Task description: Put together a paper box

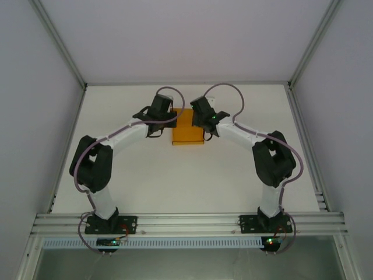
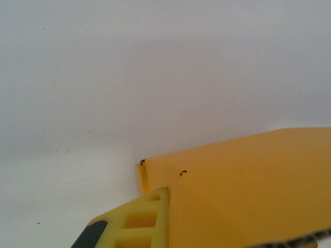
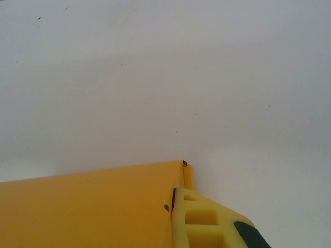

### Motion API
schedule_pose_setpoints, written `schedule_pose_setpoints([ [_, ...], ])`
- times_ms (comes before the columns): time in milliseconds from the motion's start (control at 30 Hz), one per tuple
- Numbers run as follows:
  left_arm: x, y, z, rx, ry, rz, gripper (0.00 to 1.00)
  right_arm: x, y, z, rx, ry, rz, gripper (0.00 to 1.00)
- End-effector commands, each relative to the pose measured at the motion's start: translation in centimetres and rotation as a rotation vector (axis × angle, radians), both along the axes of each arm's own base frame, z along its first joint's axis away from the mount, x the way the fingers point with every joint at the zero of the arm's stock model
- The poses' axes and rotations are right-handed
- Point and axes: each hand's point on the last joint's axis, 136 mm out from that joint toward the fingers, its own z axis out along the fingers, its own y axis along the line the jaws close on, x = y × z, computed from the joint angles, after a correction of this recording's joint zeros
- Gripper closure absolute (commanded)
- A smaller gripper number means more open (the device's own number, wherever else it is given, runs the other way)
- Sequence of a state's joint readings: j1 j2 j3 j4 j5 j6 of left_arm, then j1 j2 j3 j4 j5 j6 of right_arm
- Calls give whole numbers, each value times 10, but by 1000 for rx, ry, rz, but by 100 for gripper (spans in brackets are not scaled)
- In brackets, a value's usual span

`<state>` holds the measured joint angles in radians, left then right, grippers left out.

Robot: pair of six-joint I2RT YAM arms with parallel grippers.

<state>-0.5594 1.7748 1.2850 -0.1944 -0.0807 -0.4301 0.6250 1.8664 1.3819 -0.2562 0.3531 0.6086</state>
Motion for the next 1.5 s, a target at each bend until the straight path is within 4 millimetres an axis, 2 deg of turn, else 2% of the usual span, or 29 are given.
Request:
schedule_pose_setpoints([
  [0,-9,-34,-3,-122,4,-56,100,6,36,25,137,-133,6,94],
  [300,-30,-40,-29,-245,42,-56,100,-16,32,-14,41,-125,-4,94],
  [500,-51,-31,-49,-198,92,-57,100,-32,33,-26,-75,-183,91,94],
  [633,-68,-20,-59,-169,119,-57,91,-43,31,-34,-142,-199,152,95],
  [833,-72,-7,-41,-136,82,-43,74,-62,22,-53,-242,-196,202,94],
  [967,-77,2,-28,-116,66,-33,53,-77,14,-71,-318,-172,222,94],
  [1133,-83,23,-15,-55,50,19,34,-88,9,-86,-328,-144,231,94],
  [1200,-88,34,-10,-22,53,47,23,-90,7,-87,-326,-144,229,94],
  [1267,-93,44,-1,-5,53,77,4,-91,7,-86,-324,-149,228,93],
  [1300,-94,49,4,0,53,92,0,-91,7,-86,-324,-150,227,92],
  [1467,-90,55,36,-102,58,129,0,-92,8,-86,-329,-155,230,90],
])
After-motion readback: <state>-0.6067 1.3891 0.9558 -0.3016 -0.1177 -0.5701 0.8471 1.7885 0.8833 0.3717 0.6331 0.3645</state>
